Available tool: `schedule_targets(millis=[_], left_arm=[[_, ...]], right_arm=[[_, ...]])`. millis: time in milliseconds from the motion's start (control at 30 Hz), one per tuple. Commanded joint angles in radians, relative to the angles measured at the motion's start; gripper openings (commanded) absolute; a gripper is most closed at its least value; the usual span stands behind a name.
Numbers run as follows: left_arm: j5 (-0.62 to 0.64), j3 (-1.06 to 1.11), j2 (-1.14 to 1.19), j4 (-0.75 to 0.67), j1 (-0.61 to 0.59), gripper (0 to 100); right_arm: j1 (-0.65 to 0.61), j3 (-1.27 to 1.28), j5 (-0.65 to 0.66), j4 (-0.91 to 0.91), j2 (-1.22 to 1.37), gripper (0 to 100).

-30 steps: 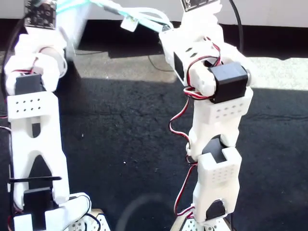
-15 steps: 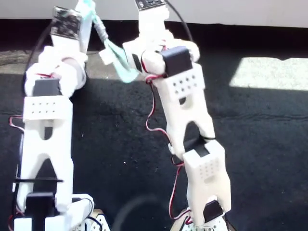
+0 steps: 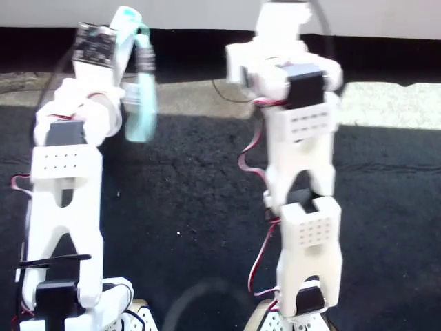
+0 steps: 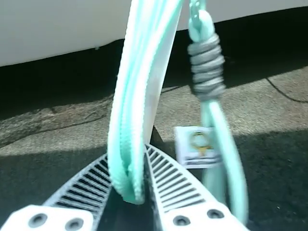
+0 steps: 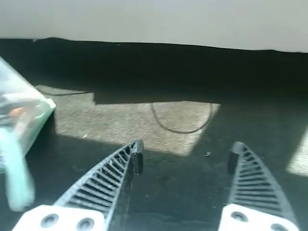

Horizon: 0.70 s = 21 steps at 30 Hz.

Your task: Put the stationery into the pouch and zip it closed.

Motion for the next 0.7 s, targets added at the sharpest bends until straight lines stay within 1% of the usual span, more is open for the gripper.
schedule_targets(millis=[0,33,100,200,333,467,567,667], left_arm=[[0.002,-0.047,0.008,0.005,-0.088,1],[0.002,-0.059,0.008,0.005,-0.102,1],[0.002,-0.09,0.01,0.003,-0.119,1],[0.002,-0.107,0.01,-0.035,-0.116,1],[0.0,-0.108,0.012,-0.092,-0.105,1],[0.0,-0.11,0.012,-0.1,-0.097,1],[0.0,-0.084,0.025,-0.097,-0.016,1],[0.0,-0.048,0.11,-0.1,0.102,1]], right_arm=[[0.143,-0.035,0.023,0.015,-0.005,1.3],[0.179,-0.035,0.023,0.015,-0.007,3.6],[0.239,-0.036,0.028,0.015,-0.012,0.7],[0.303,-0.035,0.028,0.016,-0.01,0.6],[0.358,-0.036,0.028,0.018,-0.041,0.6],[0.41,0.039,0.028,0.019,-0.17,0.6],[0.426,0.211,0.028,0.018,-0.308,0.6],[0.423,0.446,0.029,0.015,-0.443,0.6]])
